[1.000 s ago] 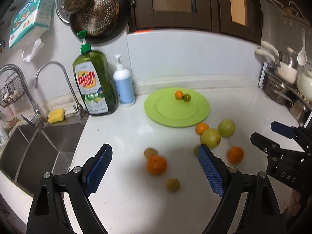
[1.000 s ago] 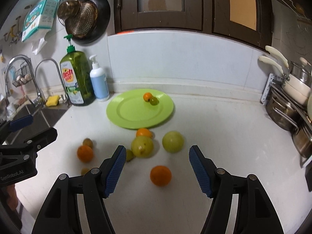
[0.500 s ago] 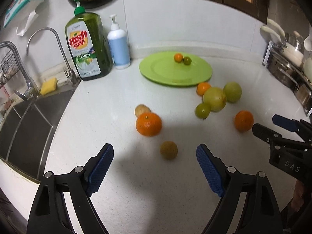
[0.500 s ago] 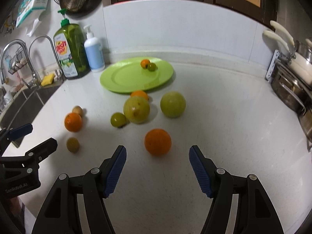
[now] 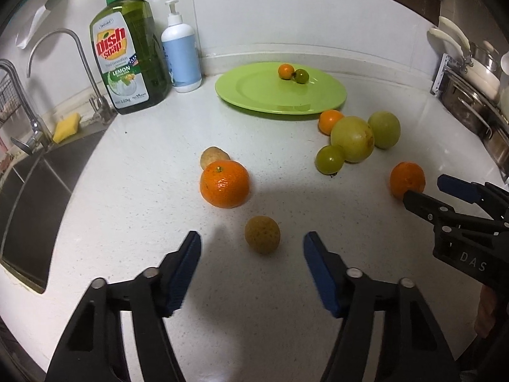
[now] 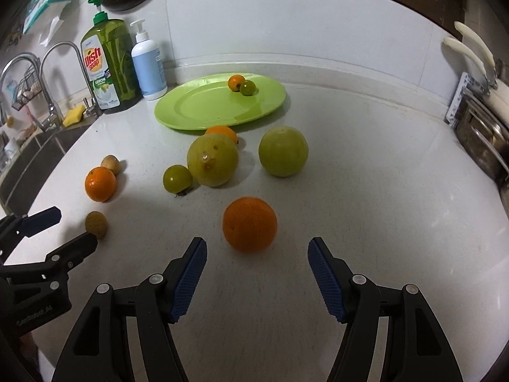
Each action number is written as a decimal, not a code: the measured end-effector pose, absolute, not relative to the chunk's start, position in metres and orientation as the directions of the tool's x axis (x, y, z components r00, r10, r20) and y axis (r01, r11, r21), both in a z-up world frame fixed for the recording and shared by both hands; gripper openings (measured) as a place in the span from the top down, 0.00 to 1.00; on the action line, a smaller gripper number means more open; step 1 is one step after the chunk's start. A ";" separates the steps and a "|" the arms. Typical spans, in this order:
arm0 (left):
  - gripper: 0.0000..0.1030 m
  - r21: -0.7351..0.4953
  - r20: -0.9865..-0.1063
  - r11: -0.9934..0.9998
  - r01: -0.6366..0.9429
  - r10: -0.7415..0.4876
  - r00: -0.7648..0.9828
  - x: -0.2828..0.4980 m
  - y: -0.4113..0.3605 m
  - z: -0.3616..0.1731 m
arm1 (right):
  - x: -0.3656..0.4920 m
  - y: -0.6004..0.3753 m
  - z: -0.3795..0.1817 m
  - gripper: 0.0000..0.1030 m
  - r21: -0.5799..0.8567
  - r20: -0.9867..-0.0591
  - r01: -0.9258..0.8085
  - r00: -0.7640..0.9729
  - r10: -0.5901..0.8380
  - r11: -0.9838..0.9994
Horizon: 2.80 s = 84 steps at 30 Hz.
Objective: Organize fruits
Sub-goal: 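Grasp the small brown fruit with the left tool while the right tool grasps a large orange, then carry both fruits onto the green plate and open both tools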
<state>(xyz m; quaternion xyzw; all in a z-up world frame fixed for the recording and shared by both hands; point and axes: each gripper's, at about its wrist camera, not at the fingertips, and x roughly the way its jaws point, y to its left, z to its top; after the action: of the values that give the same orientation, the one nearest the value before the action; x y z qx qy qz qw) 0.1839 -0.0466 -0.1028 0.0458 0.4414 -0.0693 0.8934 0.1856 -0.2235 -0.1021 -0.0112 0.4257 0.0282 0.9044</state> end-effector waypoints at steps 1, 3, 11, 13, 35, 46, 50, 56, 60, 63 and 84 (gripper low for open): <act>0.41 0.013 -0.798 0.986 0.164 -0.089 0.596 0.185 -0.047 -0.104 | 0.187 -0.222 -0.102 0.36 -0.004 -0.767 -0.067 0.640 0.040 0.998; 0.48 0.004 -0.803 0.986 0.169 -0.098 0.588 0.187 -0.048 -0.106 | 0.189 -0.221 -0.102 0.39 -0.010 -0.767 -0.074 0.641 0.040 0.997; 0.57 0.000 -0.809 0.984 0.177 -0.104 0.578 0.192 -0.053 -0.111 | 0.199 -0.219 -0.109 0.46 -0.005 -0.780 -0.092 0.623 0.053 0.996; 0.61 -0.002 -0.812 0.984 0.177 -0.105 0.574 0.195 -0.053 -0.112 | 0.201 -0.218 -0.110 0.48 -0.003 -0.783 -0.094 0.619 0.056 0.996; 0.74 -0.054 -0.817 0.979 0.195 -0.155 0.556 0.202 -0.053 -0.109 | 0.205 -0.212 -0.110 0.60 0.009 -0.789 -0.116 0.609 0.078 0.993; 0.74 -0.060 -0.780 0.969 0.239 -0.195 0.594 0.196 -0.056 -0.086 | 0.196 -0.203 -0.090 0.60 0.034 -0.766 -0.130 0.633 0.109 0.991; 0.74 -0.070 -0.770 0.965 0.254 -0.214 0.602 0.194 -0.053 -0.078 | 0.191 -0.198 -0.080 0.60 0.033 -0.751 -0.136 0.650 0.114 0.990; 0.74 -0.065 -0.743 0.959 0.277 -0.232 0.627 0.191 -0.048 -0.061 | 0.185 -0.189 -0.065 0.60 0.029 -0.728 -0.134 0.677 0.112 0.991; 0.74 -0.051 -0.717 0.956 0.289 -0.236 0.656 0.189 -0.045 -0.047 | 0.182 -0.184 -0.054 0.60 0.033 -0.709 -0.131 0.695 0.116 0.991; 0.74 -0.045 -0.697 0.955 0.295 -0.242 0.676 0.189 -0.041 -0.037 | 0.180 -0.182 -0.046 0.60 0.031 -0.694 -0.126 0.711 0.112 0.992; 0.74 -0.028 -0.629 0.946 0.322 -0.267 0.730 0.243 -0.033 0.016 | 0.218 -0.172 0.008 0.60 0.050 -0.616 -0.141 0.775 0.142 0.989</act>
<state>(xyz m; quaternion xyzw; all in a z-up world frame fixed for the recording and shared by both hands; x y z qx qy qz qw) 0.2431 -0.0330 0.0160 0.0414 0.3316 -0.1585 0.9291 0.2178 -0.1717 0.0078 0.0004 0.3270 0.0751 0.9420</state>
